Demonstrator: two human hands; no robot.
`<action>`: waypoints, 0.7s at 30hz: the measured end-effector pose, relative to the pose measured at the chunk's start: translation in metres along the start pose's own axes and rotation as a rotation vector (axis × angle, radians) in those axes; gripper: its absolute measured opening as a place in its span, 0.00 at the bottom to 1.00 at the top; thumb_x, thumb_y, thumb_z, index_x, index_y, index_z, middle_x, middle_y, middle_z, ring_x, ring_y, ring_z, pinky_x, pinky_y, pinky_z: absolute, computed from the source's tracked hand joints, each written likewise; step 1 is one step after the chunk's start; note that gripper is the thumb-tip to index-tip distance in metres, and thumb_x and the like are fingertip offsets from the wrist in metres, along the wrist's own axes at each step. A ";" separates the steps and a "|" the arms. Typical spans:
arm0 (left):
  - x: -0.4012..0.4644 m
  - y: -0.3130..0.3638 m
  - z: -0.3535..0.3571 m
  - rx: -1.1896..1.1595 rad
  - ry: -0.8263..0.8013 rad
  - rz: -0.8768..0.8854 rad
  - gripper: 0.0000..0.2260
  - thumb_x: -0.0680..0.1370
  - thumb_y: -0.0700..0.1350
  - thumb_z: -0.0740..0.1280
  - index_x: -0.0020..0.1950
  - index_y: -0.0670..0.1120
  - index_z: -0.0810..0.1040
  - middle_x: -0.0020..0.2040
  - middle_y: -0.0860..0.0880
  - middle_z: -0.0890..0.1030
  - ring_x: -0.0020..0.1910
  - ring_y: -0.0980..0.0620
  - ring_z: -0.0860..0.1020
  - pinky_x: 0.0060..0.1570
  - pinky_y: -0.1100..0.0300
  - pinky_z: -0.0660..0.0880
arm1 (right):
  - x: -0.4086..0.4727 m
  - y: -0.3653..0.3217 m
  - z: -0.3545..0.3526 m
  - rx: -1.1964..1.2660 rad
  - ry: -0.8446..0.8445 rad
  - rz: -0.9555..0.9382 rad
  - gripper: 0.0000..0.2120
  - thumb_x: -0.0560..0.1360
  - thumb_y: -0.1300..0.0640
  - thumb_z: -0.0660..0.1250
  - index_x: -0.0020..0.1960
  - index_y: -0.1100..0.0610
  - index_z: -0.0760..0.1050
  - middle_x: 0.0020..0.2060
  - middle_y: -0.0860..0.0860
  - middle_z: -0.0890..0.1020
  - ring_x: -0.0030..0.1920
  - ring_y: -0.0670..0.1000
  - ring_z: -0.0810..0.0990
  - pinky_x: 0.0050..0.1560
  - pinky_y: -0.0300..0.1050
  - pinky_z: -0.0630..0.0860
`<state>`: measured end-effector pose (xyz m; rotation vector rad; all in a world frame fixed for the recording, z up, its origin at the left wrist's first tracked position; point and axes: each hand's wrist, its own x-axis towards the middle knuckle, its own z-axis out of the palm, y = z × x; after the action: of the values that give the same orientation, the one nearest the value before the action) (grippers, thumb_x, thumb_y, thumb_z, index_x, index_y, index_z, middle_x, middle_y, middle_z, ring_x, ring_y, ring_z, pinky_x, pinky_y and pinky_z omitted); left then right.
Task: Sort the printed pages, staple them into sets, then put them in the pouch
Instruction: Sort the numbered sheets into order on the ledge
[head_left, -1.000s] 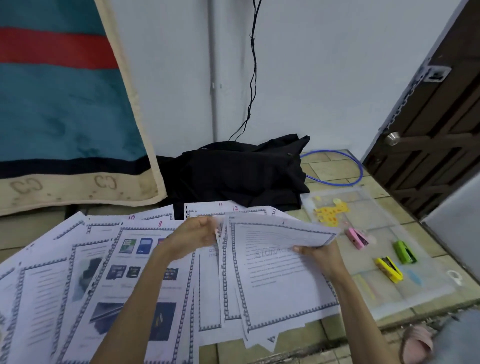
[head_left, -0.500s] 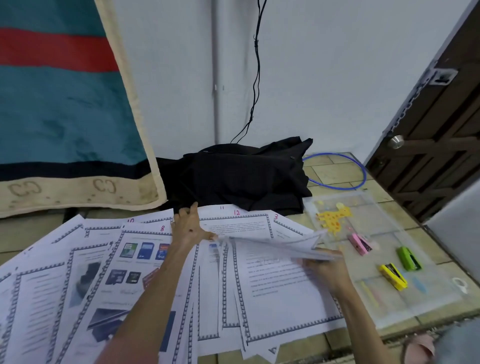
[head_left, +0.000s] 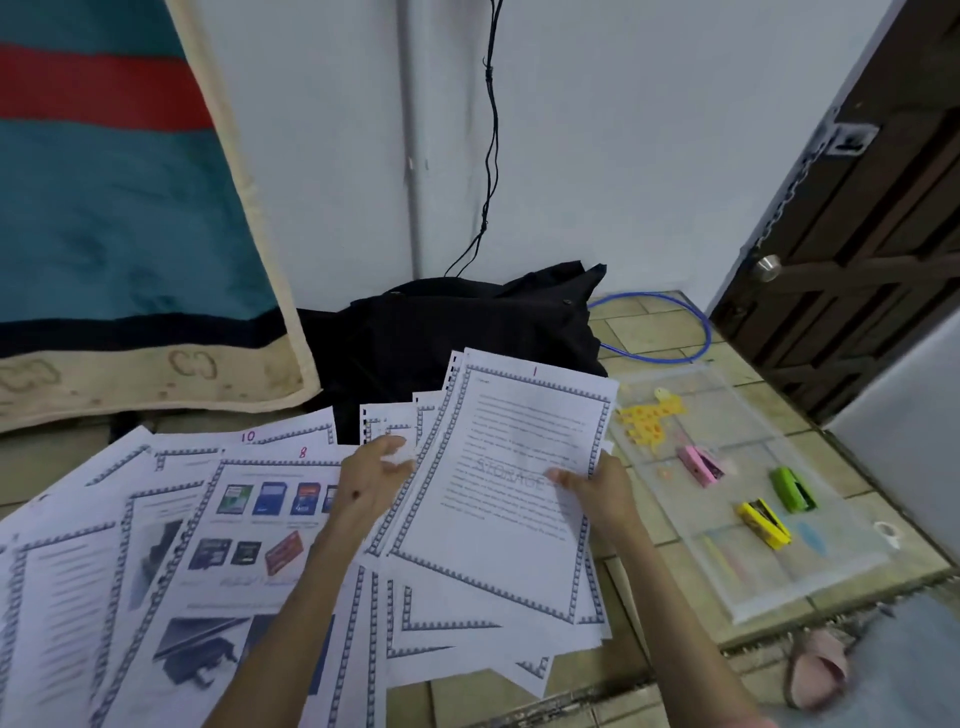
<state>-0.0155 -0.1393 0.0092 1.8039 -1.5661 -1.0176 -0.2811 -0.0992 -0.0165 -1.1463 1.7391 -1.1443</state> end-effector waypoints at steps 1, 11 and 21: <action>0.000 -0.001 0.000 0.022 -0.010 -0.001 0.18 0.77 0.42 0.67 0.66 0.41 0.73 0.63 0.42 0.76 0.55 0.48 0.76 0.54 0.61 0.71 | -0.002 0.000 0.001 -0.015 0.055 -0.007 0.14 0.68 0.62 0.75 0.52 0.62 0.80 0.46 0.52 0.84 0.45 0.48 0.83 0.46 0.42 0.80; 0.006 0.008 0.011 0.116 -0.019 -0.082 0.27 0.74 0.45 0.71 0.69 0.38 0.67 0.66 0.40 0.74 0.64 0.44 0.73 0.63 0.56 0.69 | -0.014 0.015 0.001 0.090 0.116 -0.044 0.12 0.67 0.65 0.75 0.49 0.57 0.81 0.45 0.50 0.84 0.43 0.39 0.83 0.47 0.44 0.81; 0.011 0.018 0.028 0.132 -0.035 -0.082 0.31 0.73 0.52 0.71 0.70 0.39 0.66 0.66 0.42 0.73 0.65 0.44 0.72 0.64 0.53 0.69 | -0.013 0.022 0.011 -0.007 0.180 -0.109 0.24 0.67 0.61 0.76 0.61 0.56 0.73 0.54 0.51 0.81 0.54 0.49 0.79 0.51 0.44 0.78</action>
<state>-0.0485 -0.1511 0.0058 1.9631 -1.6261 -1.0085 -0.2726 -0.0856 -0.0394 -1.1853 1.8349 -1.3447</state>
